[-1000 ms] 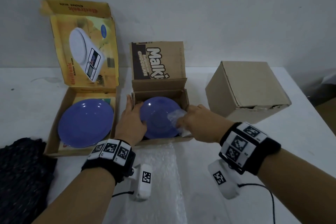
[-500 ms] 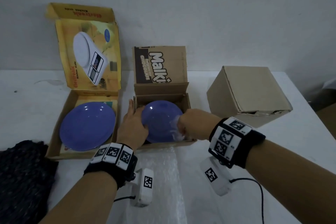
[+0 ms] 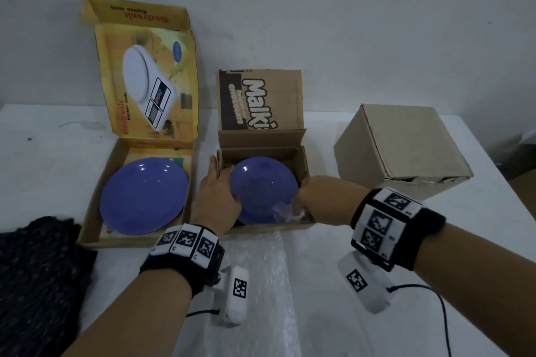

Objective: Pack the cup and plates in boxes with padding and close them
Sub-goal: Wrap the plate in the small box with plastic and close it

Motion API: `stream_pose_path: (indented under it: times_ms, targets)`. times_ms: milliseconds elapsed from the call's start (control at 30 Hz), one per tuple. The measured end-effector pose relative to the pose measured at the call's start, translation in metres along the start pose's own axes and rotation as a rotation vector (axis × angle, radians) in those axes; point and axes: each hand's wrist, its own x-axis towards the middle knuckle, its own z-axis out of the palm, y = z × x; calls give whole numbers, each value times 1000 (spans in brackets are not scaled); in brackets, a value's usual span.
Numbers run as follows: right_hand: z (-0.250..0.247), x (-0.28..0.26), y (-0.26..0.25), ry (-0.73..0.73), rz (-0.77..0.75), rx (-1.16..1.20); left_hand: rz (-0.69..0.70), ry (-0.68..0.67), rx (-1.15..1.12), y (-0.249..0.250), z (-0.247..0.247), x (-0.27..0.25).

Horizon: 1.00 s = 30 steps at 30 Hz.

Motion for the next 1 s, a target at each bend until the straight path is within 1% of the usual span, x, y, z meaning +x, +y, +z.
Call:
stream_pose_path:
  times_ms: [167,233,300,333,433,467,533,567,633,667,700,767,833,867,900,967,1000]
  targets:
    - [1,17,-9,36,17,-46,-11,-2,14,1,-2,0]
    - [6,20,-10,102,30,-112,-7,-6,18,1,-2,0]
    - [10,21,-8,118,55,-183,-4,-4,15,1,-2,0]
    - [10,20,-7,137,54,-185,-5,-2,11,0,-2,0]
    - [9,15,-5,205,-2,-85,2,-7,-4,-1,-2,0]
    - [10,14,-3,208,-6,-66,8,-6,-8,-2,-3,0]
    - [12,11,-3,203,15,-45,12,-6,-14,-2,-3,0]
    - [16,12,-5,228,42,-66,12,-10,-14,-1,-3,0]
    - [17,11,-11,292,51,-95,20,-15,-12,-1,-3,0]
    - [16,13,-12,350,44,-111,25,-25,-20,-1,-4,0]
    - [14,14,-15,371,59,-98,30,-47,-45,-2,-5,1]
    - [14,10,-25,502,50,-69,21,-119,-184,-6,-10,0]
    - [19,0,-40,707,-30,132,22,-161,-354,-11,-16,-5]
    - [24,-5,-53,738,-96,213,31,-159,-417,-13,-19,-9]
    - [35,-6,-63,703,-164,271,39,-155,-462,-14,-22,-14]
    - [56,-10,-83,429,-222,296,40,-176,-502,-16,-28,-22]
    - [67,-9,-89,324,-203,261,36,-189,-500,-16,-30,-25]
